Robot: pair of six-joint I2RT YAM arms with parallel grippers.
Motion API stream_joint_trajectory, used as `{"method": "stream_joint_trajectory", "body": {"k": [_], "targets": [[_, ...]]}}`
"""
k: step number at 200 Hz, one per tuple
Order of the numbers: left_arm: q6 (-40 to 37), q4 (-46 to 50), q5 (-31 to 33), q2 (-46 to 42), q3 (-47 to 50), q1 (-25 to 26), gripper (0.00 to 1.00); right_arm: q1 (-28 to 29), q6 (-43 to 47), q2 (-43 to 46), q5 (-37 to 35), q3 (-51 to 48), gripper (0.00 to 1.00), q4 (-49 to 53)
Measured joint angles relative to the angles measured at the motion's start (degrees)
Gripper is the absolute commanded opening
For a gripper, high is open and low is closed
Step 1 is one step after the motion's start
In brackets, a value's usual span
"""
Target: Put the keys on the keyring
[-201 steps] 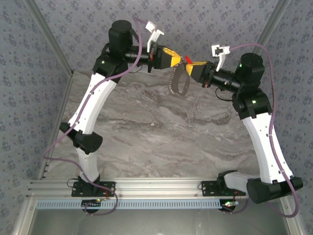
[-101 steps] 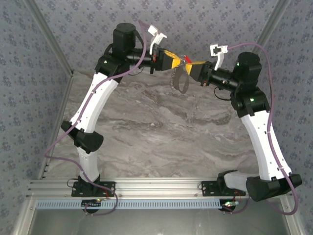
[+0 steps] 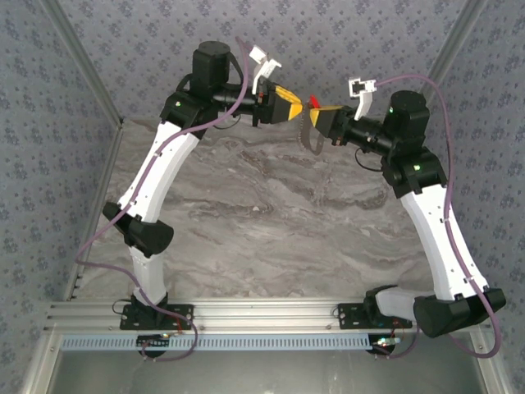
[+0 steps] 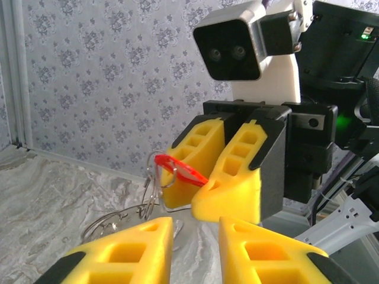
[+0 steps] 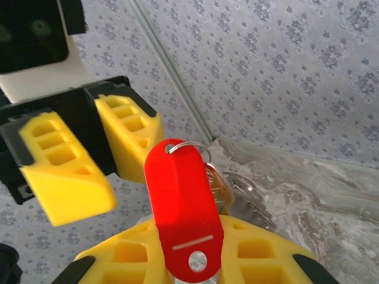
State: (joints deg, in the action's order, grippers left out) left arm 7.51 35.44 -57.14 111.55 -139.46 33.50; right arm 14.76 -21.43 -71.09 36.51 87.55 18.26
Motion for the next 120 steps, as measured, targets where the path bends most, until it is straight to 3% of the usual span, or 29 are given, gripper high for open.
{"method": "stream_joint_trajectory", "body": {"k": [55, 120], "targets": [[-0.2, 0.46, 2.23, -0.33, 1.62, -0.79, 0.34, 0.02, 1.88, -0.98, -1.88, -3.89, 0.0, 1.05], [3.41, -5.31, 11.52, -6.4, 15.5, -4.74, 0.43, 0.28, 3.04, -5.09, -2.27, -8.48, 0.0, 0.72]]}}
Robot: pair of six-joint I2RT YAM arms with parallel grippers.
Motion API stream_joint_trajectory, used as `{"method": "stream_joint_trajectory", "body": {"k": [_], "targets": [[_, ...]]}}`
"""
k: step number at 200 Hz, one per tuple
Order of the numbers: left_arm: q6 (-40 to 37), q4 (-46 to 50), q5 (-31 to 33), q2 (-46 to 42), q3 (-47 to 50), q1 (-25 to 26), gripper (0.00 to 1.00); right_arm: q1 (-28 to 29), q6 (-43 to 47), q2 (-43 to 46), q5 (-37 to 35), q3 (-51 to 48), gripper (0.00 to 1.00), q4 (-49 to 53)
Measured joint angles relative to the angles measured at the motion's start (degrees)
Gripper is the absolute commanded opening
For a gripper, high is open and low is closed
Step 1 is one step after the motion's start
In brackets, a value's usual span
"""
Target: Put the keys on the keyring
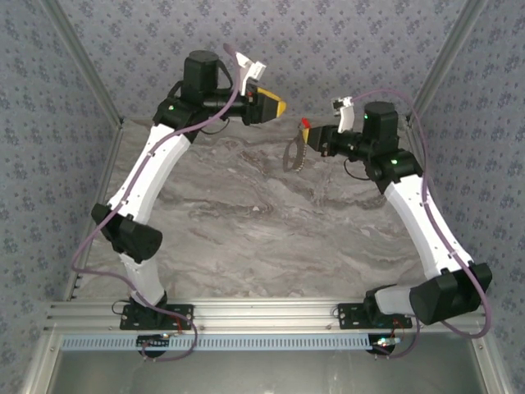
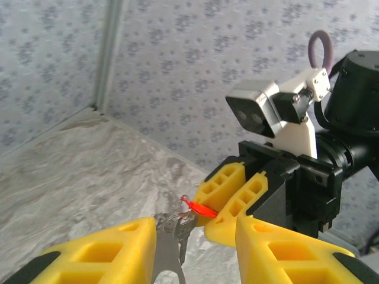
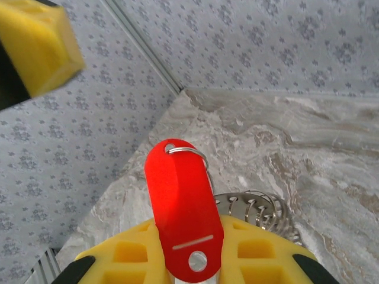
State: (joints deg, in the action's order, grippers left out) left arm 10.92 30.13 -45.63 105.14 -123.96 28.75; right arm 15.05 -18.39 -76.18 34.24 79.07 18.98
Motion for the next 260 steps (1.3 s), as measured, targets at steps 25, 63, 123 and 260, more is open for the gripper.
{"method": "stream_joint_trajectory", "body": {"k": [25, 63, 123, 260], "targets": [[2.27, -4.2, 3.82, -4.11, 6.08, -1.68, 0.45, 0.39, 0.0, -3.85, 0.0, -0.57, 0.0, -1.64], [4.83, -8.83, 7.58, -8.85, 11.21, -3.45, 0.46, 0.63, -0.24, -12.24, 0.63, -0.24, 0.0, -5.97], [5.75, -10.91, 9.94, -12.17, 15.85, -4.13, 0.46, 1.03, -1.77, -27.23, 2.4, 4.13, 0.0, -10.88], [8.7, -15.69, 12.28, -15.15, 22.51, -4.92, 0.48, 14.25, -8.07, -30.53, 3.02, -8.22, 0.0, -19.67]]}}
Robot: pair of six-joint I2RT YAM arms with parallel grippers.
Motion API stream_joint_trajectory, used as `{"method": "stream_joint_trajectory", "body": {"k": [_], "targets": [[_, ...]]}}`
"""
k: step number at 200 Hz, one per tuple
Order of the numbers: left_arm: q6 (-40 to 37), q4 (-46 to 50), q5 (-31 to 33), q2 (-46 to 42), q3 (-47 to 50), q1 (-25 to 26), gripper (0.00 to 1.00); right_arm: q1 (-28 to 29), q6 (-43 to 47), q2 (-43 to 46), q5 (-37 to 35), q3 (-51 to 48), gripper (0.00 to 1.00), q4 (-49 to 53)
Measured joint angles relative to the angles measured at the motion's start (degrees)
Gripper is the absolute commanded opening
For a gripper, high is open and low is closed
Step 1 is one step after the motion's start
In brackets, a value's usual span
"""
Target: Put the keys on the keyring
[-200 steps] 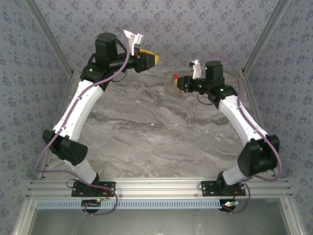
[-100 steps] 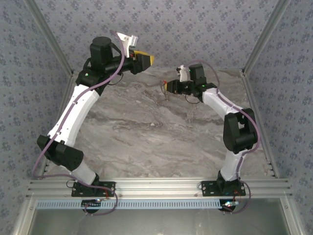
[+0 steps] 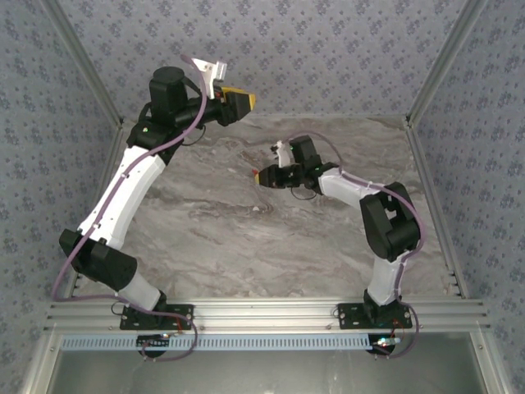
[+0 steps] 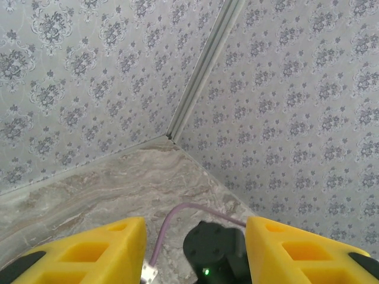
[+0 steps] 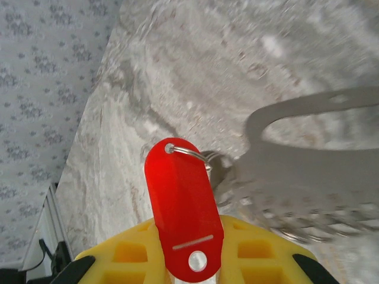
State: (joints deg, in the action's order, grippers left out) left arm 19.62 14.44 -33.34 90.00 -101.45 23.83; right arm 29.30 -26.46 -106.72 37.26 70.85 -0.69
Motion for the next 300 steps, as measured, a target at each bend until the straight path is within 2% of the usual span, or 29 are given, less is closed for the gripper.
{"method": "stream_joint_trajectory", "body": {"k": [72, 82, 92, 117, 120, 122, 125, 135, 144, 171, 180, 197, 208, 236, 260, 279, 300], "targets": [[1.09, -1.4, 0.44, -1.86, 2.47, 0.0, 0.48, 8.37, -2.4, -6.36, 0.7, -0.22, 0.0, -2.62], [1.27, -1.46, 0.44, -2.19, 2.97, 0.0, 0.48, 9.27, -2.75, -7.45, 1.14, -0.22, 0.13, -2.64], [1.36, -1.62, 0.46, -2.51, 3.61, 0.0, 0.48, 10.14, -2.97, -8.55, 1.64, -0.17, 0.3, -2.62], [1.7, -2.75, 0.68, -3.08, 5.42, 0.0, 0.48, 12.44, -2.71, -10.1, 3.19, 0.68, 0.53, -0.68], [1.7, -2.78, 0.7, -3.1, 5.55, 0.0, 0.49, 12.68, -2.91, -10.08, 3.54, 0.7, 0.61, -0.61], [1.73, -2.91, 0.74, -3.1, 5.66, 0.0, 0.49, 12.76, -2.89, -10.05, 3.56, 0.72, 0.7, -0.55], [1.75, -3.06, 0.87, -3.13, 5.81, 0.0, 0.5, 13.03, -2.49, -9.94, 3.96, 0.79, 0.76, -0.48], [1.88, -3.63, 1.09, -3.23, 6.27, 0.0, 0.52, 13.4, -2.56, -9.38, 4.66, 0.74, 0.83, -0.22], [2.03, -4.09, 1.31, -3.32, 6.62, -0.07, 0.56, 13.18, -2.47, -8.35, 5.22, 0.37, 0.85, -0.09], [2.36, -5.11, 2.14, -3.67, 7.78, -0.26, 0.72, 8.07, -2.69, -0.98, 6.29, -3.15, 0.94, -0.31], [2.27, -5.42, 2.8, -4.02, 8.41, -0.37, 0.78, 5.27, -2.89, 2.05, 6.43, -4.28, 1.0, -0.2], [2.21, -6.49, 4.81, -5.18, 10.78, -0.59, 0.84, -0.13, -2.95, 7.17, 6.08, -5.27, 1.0, 0.04], [1.97, -7.58, 7.15, -6.25, 13.0, -0.68, 0.97, -3.48, -2.73, 10.36, 5.6, -5.44, 1.0, 0.48], [0.15, -13.84, 16.2, -10.86, 23.52, -0.98, 0.98, -9.92, -0.76, 17.22, 2.99, -5.7, 1.0, 3.23], [-5.18, -20.55, 26.51, -15.43, 35.15, -1.14, 0.98, -15.8, 1.03, 22.43, -1.46, -7.96, 1.0, 5.42], [-9.49, -21.86, 33.16, -16.9, 40.09, -2.32, 0.98, -21.31, 1.92, 25.94, -6.97, -10.91, 1.0, 6.16], [-11.96, -23.47, 39.67, -18.25, 45.16, -6.05, 0.98, -26.05, 2.58, 29.42, -14.82, -15.5, 1.0, 5.81]]}}
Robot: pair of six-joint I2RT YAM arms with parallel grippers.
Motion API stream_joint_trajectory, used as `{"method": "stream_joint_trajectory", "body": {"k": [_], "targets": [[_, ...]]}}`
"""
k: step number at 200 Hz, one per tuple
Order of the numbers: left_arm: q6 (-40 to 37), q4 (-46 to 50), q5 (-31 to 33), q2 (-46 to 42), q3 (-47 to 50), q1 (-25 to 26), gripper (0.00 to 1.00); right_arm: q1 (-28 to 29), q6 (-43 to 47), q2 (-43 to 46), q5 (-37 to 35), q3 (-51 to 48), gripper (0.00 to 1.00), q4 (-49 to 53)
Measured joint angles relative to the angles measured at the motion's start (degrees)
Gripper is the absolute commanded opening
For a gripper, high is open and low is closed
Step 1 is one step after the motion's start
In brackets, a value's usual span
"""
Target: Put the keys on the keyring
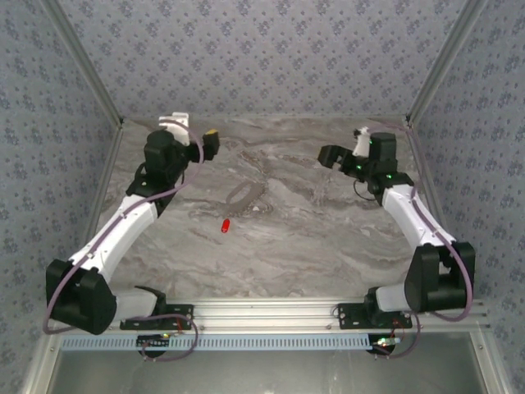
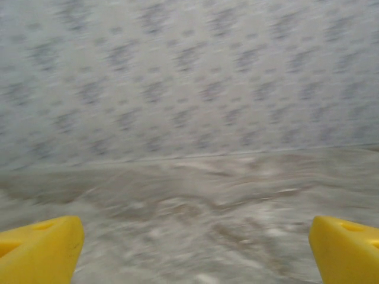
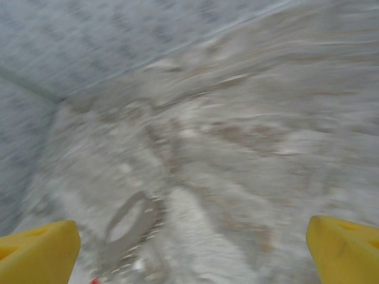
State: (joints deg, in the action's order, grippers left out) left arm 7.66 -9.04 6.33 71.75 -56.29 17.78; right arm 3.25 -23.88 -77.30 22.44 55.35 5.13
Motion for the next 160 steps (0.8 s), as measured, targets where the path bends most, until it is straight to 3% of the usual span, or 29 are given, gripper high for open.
{"method": "stream_joint_trajectory", "body": {"k": [37, 76, 110, 160], "targets": [[-1.6, -5.01, 9.73, -3.54, 14.69, -7.43, 0.98, -5.35, 1.51, 5.07, -16.85, -13.11, 1.0, -7.17], [-2.93, -11.17, 13.73, -2.89, 27.67, -10.56, 0.98, -6.88, 7.32, 4.26, -28.3, -23.78, 1.0, -17.88], [-4.0, -19.47, 12.63, 3.87, 32.65, -13.68, 0.98, -7.26, 12.31, -1.84, -30.67, -27.43, 1.0, -29.66], [-4.31, -32.39, 4.13, 14.4, 33.03, -18.21, 0.98, -7.43, 17.07, -6.03, -28.39, -36.15, 1.0, -47.78]]}}
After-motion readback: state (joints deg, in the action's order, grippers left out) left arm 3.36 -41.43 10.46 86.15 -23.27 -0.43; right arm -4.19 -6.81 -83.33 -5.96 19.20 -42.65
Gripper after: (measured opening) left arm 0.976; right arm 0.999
